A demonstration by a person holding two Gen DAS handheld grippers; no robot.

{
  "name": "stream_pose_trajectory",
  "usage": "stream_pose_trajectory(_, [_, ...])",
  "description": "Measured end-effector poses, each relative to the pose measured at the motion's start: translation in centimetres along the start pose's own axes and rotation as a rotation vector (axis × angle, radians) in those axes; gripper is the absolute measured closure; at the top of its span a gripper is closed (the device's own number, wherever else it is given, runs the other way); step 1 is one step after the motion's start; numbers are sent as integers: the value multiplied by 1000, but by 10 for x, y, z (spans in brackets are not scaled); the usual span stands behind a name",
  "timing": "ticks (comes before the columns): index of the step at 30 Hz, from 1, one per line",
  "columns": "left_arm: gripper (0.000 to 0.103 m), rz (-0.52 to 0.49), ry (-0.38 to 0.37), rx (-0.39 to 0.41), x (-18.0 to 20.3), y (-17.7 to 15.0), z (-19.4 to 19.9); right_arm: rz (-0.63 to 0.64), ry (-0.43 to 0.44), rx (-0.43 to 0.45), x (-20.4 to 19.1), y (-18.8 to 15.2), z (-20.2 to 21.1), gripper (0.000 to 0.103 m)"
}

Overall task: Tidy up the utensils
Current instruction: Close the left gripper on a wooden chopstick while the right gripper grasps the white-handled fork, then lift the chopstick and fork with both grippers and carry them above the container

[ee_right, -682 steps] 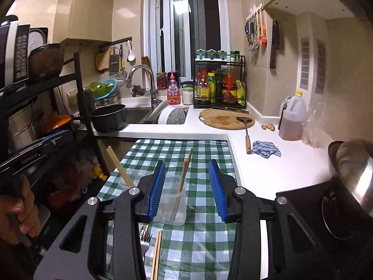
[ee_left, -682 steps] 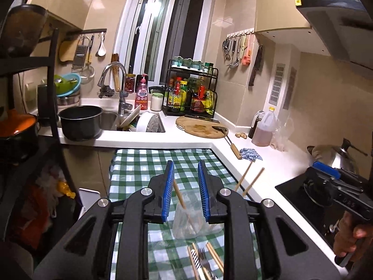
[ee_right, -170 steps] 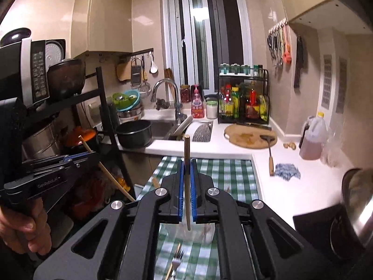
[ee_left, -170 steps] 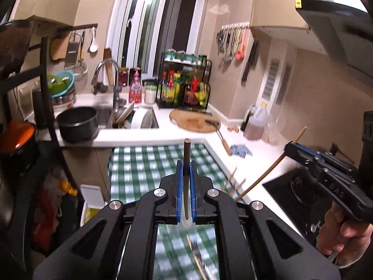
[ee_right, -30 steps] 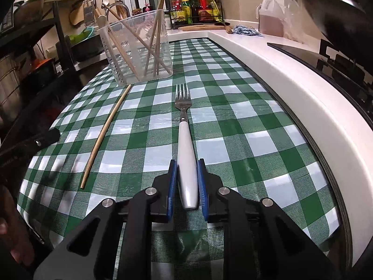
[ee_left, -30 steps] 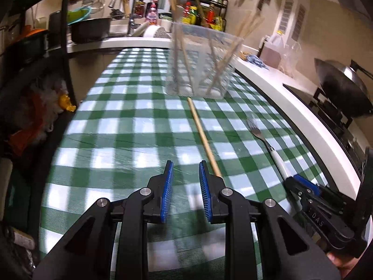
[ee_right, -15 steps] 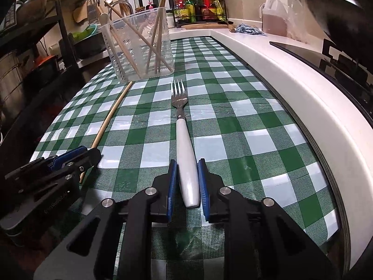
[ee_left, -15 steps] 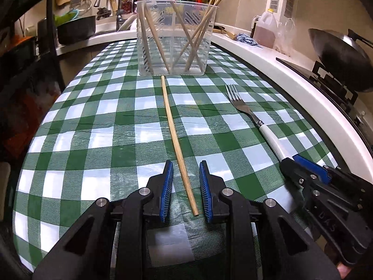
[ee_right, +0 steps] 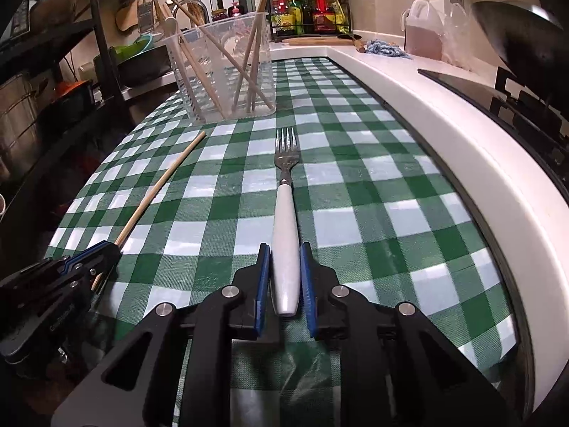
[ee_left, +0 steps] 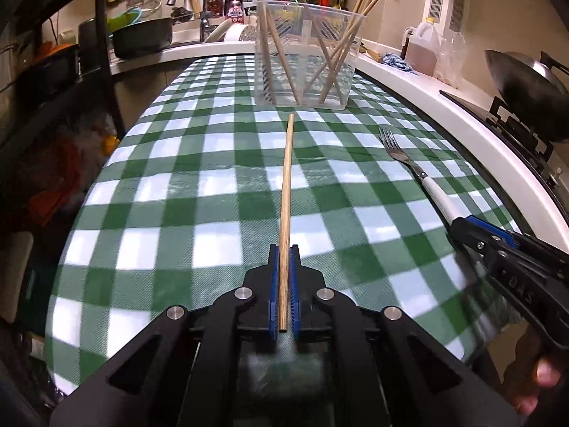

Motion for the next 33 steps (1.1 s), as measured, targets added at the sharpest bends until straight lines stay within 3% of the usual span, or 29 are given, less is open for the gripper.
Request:
stream_pose_trajectory(19, [97, -10, 28, 51, 2, 1, 3, 9, -9, 0, 0, 2, 0, 85])
stream_pose_trajectory(33, [98, -51, 31, 204, 7, 23, 66, 86, -35, 147, 0, 40, 66, 86])
Point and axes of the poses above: each gripper's, at about its wrist camera, not at the fingertips, and z roughly against the way its jaws point, x to its right, y to its top, the point moved 5 cm from there along -z, roughly the way its jaws point, and after that the axes turned 2 degrees about -y, right-handed, at the moved point
